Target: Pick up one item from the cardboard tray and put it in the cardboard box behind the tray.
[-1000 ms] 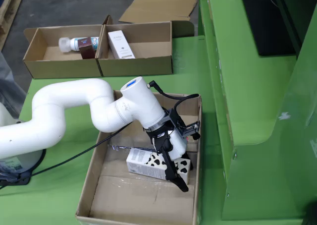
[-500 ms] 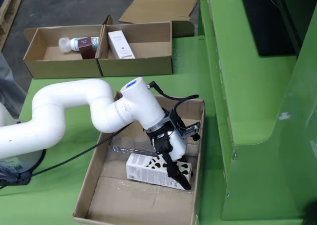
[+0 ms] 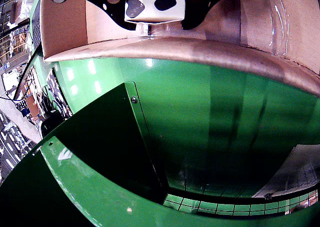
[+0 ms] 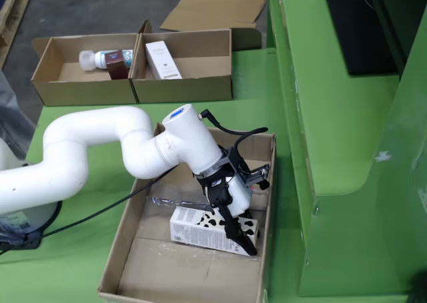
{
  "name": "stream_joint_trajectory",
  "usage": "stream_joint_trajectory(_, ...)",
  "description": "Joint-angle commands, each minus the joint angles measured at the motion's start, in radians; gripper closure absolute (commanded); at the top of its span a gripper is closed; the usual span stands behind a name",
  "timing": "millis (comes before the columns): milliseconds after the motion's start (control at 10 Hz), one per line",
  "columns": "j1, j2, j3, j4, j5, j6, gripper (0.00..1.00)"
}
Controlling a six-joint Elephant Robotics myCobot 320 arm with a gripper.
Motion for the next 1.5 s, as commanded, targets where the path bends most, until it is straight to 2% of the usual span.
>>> stream_joint_trajectory(0, -0.007, 0.024, 0.026, 0.011, -0.015, -0.006, 1.0)
stream_joint_trajectory(100, -0.007, 0.024, 0.026, 0.011, -0.015, -0.006, 1.0)
stream_joint_trajectory(300, 0.001, 0.144, 0.026, 0.011, -0.014, -0.03, 1.0)
stream_joint_trajectory(700, 0.053, 0.558, 0.026, 0.01, -0.018, -0.118, 1.0)
stream_joint_trajectory(900, 0.085, 0.687, 0.026, 0.01, -0.019, -0.147, 1.0)
stream_joint_trajectory(1000, 0.169, 0.704, 0.026, 0.01, -0.019, -0.202, 1.0)
stream_joint_trajectory(1100, 0.266, 0.705, 0.026, 0.01, -0.018, -0.196, 1.0)
stream_joint_trajectory(1200, 0.387, 0.697, 0.026, 0.01, -0.018, -0.248, 1.0)
stream_joint_trajectory(1300, 0.387, 0.697, 0.026, 0.01, -0.018, -0.248, 1.0)
stream_joint_trajectory(1400, 0.48, 0.7, 0.026, 0.008, -0.015, -0.3, 1.0)
